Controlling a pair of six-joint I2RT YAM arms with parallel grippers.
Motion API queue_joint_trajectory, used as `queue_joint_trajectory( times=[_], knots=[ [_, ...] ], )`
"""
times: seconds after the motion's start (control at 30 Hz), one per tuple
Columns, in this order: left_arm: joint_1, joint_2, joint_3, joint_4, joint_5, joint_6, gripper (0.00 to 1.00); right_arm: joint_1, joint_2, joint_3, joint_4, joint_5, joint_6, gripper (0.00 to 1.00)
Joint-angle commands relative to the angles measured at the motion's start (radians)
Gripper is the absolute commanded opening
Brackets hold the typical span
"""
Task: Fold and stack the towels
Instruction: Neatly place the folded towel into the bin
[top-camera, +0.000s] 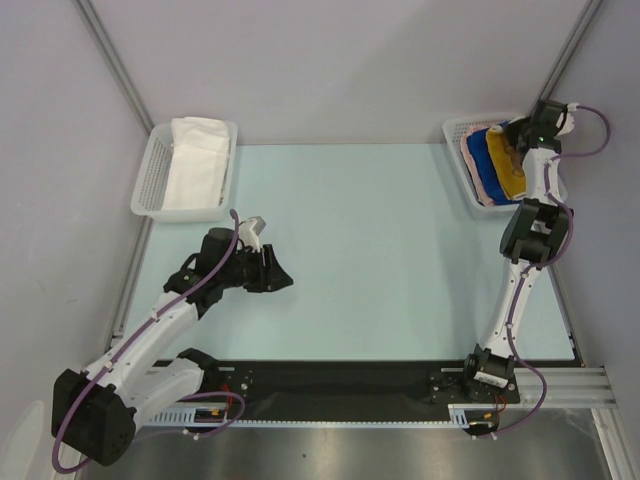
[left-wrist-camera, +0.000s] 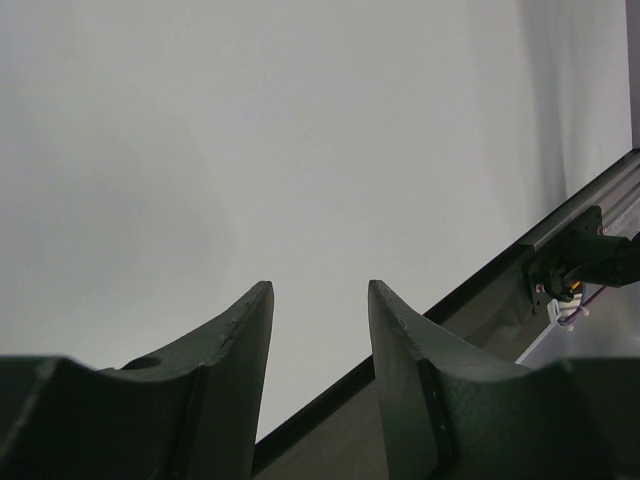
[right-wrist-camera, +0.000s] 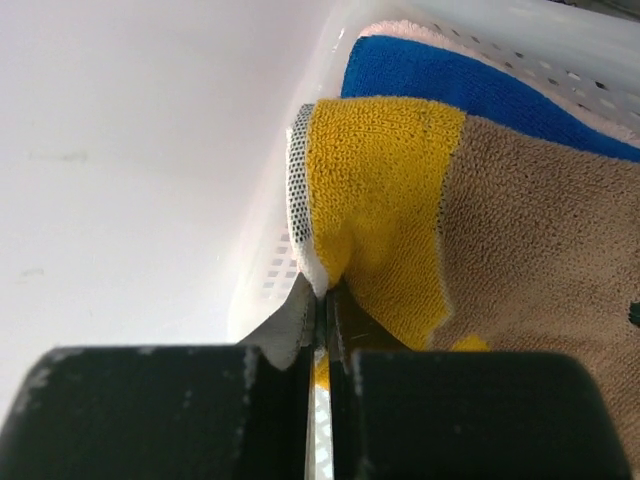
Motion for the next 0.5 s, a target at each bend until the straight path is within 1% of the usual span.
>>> queue_joint_trajectory(
  times=[0.0, 0.03, 0.1, 0.13, 0.17, 0.33, 0.4, 0.47],
  knots=[
    [0.008, 0.001, 0.001, 0.015, -0.015, 0.009, 0.49, 0.003, 0.032, 0.052, 0.050, -0.013, 0.023, 0.01],
    [0.008, -0.001, 0.001, 0.015, -0.016, 0.009, 0.49, 0.005, 0.035, 0.049, 0.051, -0.013, 0.023, 0.12],
    [0.007, 0.001, 0.001, 0.016, -0.016, 0.009, 0.49, 0.006, 0.035, 0.037, 0.058, -0.013, 0.023, 0.25],
    [0.008, -0.002, 0.001, 0.016, -0.015, 0.009, 0.49, 0.005, 0.035, 0.036, 0.056, -0.011, 0.022, 0.40],
    [0.008, -0.001, 0.001, 0.016, -0.016, 0.009, 0.49, 0.006, 0.035, 0.033, 0.058, -0.011, 0.020, 0.49],
    [0.008, -0.006, -0.001, 0.015, -0.016, 0.009, 0.50, 0.009, 0.001, 0.026, 0.048, -0.008, -0.033, 0.76],
    [0.008, -0.006, 0.001, 0.015, -0.016, 0.009, 0.50, 0.009, -0.014, 0.022, 0.044, -0.005, -0.043, 0.82],
    [0.008, -0.009, 0.001, 0.015, -0.016, 0.009, 0.50, 0.009, -0.045, 0.017, 0.036, -0.008, -0.056, 0.95]
  ],
)
